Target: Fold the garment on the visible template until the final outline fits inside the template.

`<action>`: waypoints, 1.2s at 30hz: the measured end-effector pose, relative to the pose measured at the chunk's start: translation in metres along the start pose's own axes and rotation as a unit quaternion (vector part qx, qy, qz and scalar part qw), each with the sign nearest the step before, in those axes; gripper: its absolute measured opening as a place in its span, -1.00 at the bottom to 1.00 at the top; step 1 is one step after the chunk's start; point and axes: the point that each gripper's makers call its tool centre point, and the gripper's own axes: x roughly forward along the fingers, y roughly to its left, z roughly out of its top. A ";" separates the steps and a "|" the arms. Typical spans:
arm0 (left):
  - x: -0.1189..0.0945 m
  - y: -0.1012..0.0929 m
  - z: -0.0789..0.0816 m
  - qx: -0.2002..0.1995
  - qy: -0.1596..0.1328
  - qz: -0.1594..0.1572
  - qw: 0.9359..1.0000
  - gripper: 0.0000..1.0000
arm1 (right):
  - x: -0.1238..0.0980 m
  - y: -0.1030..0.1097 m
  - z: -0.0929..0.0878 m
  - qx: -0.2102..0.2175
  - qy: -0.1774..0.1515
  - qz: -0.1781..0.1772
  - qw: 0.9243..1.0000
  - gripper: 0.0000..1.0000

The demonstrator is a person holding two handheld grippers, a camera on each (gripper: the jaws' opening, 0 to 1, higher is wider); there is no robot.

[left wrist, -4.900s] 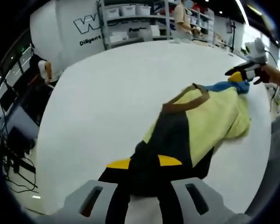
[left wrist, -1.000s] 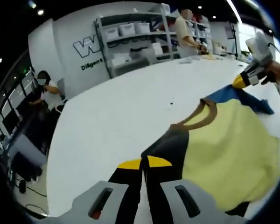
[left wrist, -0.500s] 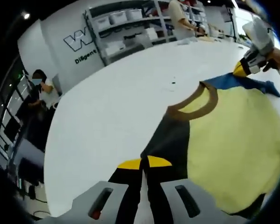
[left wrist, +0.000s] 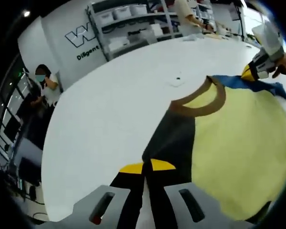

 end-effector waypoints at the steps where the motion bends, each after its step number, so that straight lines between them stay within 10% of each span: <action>1: 0.000 0.001 -0.001 -0.012 0.000 0.001 1.000 -0.91 | 0.000 0.000 0.000 0.006 0.001 0.002 1.000 -1.00; 5: -0.011 0.005 -0.002 -0.016 0.004 0.005 1.000 -0.51 | -0.007 -0.007 0.007 0.043 -0.023 -0.005 0.999 -0.96; 15: -0.043 -0.009 0.014 -0.019 -0.029 -0.021 0.999 0.10 | -0.034 0.000 0.008 0.148 -0.058 0.052 0.986 -0.11; 27: -0.072 -0.035 0.021 -0.022 -0.058 -0.051 0.997 0.93 | -0.065 0.032 -0.006 0.121 -0.074 0.109 0.984 0.78; 36: -0.094 -0.052 0.003 0.002 -0.058 -0.071 0.996 0.98 | -0.087 0.057 -0.019 0.102 -0.081 0.144 0.981 0.98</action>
